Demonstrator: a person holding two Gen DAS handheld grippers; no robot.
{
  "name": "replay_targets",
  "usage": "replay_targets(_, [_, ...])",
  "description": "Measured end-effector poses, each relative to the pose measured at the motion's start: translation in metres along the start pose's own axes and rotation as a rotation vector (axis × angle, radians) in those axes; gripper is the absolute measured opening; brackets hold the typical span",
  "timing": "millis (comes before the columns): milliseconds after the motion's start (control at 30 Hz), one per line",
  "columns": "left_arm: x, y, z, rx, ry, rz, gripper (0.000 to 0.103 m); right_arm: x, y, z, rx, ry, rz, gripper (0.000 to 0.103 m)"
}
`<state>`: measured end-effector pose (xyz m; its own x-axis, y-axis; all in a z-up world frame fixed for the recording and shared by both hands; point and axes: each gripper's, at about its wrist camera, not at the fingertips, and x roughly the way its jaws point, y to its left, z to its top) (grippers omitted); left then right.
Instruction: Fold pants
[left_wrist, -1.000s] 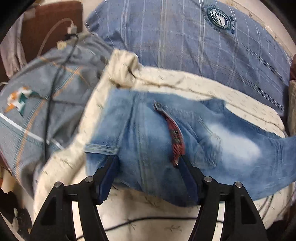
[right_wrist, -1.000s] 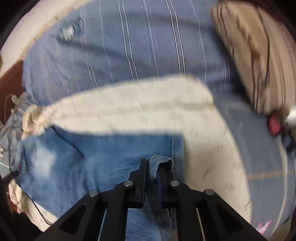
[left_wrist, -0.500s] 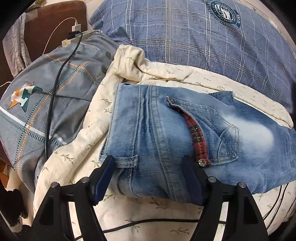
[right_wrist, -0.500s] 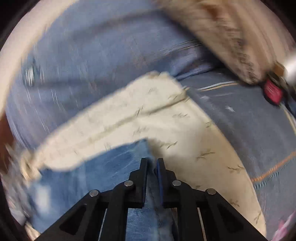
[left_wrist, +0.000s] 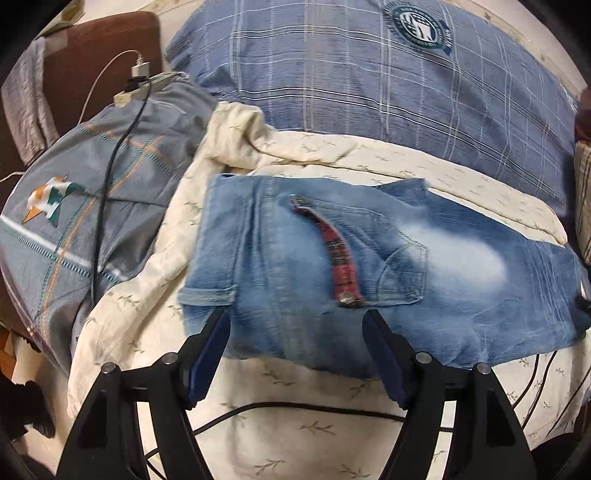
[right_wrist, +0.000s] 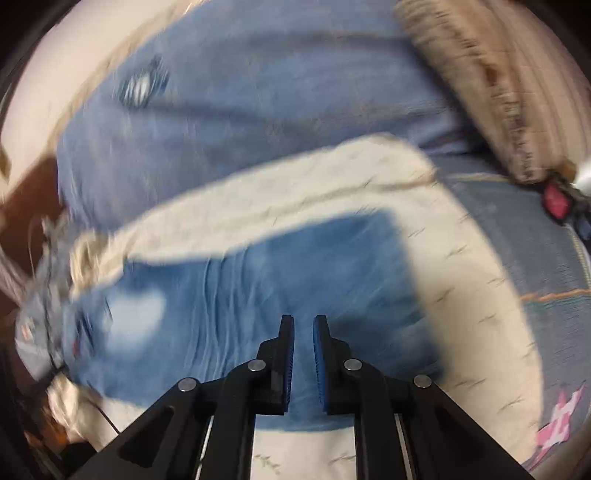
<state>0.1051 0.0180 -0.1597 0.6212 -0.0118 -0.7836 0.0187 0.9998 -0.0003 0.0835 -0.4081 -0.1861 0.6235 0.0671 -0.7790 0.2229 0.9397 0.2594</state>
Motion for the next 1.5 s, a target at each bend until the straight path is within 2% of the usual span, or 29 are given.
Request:
replay_targets(100, [0.027, 0.003, -0.002, 0.004, 0.101, 0.043, 0.075, 0.022, -0.003, -0.015, 0.035, 0.066, -0.014, 0.014])
replay_targets(133, [0.032, 0.006, -0.004, -0.008, 0.119, 0.031, 0.075, 0.022, -0.007, -0.02, 0.056, 0.065, 0.004, 0.013])
replay_targets(200, [0.034, 0.011, -0.007, -0.02, 0.117, 0.014, 0.077, 0.018, -0.014, -0.029, 0.08, 0.07, 0.028, 0.012])
replay_targets(300, [0.029, 0.011, -0.01, -0.004, 0.118, 0.026, 0.077, 0.014, -0.024, -0.039, 0.101, 0.082, 0.065, 0.012])
replay_targets(400, [0.019, 0.018, -0.011, -0.031, 0.106, 0.025, 0.077, 0.004, -0.017, -0.035, 0.09, 0.082, 0.046, 0.012])
replay_targets(533, [0.006, 0.027, -0.004, -0.066, 0.054, 0.056, 0.077, -0.003, 0.017, -0.022, 0.029, 0.033, 0.124, 0.012])
replay_targets(667, [0.012, 0.04, 0.006, -0.102, 0.026, 0.103, 0.077, 0.014, 0.064, -0.01, -0.048, 0.022, 0.177, 0.012])
replay_targets(867, [0.048, 0.046, 0.005, -0.078, 0.09, 0.169, 0.077, 0.062, 0.117, 0.006, -0.076, 0.028, 0.269, 0.012])
replay_targets(933, [0.061, 0.048, 0.002, -0.084, 0.121, 0.169, 0.079, 0.084, 0.125, 0.007, -0.077, 0.059, 0.265, 0.012])
replay_targets(1000, [0.062, 0.05, 0.002, -0.104, 0.118, 0.172, 0.083, 0.104, 0.13, 0.007, -0.071, 0.09, 0.239, 0.012])
replay_targets(1033, [0.061, 0.049, 0.003, -0.094, 0.115, 0.18, 0.083, 0.102, 0.131, 0.007, -0.062, 0.067, 0.246, 0.012])
replay_targets(1133, [0.052, 0.046, 0.004, -0.071, 0.088, 0.197, 0.082, 0.097, 0.133, 0.008, -0.08, 0.083, 0.259, 0.012])
replay_targets(1267, [0.025, 0.039, 0.003, -0.073, 0.029, 0.2, 0.082, 0.074, 0.119, 0.006, -0.052, 0.043, 0.298, 0.012])
replay_targets(1500, [-0.025, 0.006, 0.006, -0.018, -0.083, 0.158, 0.082, 0.013, 0.068, 0.004, 0.038, -0.127, 0.362, 0.012])
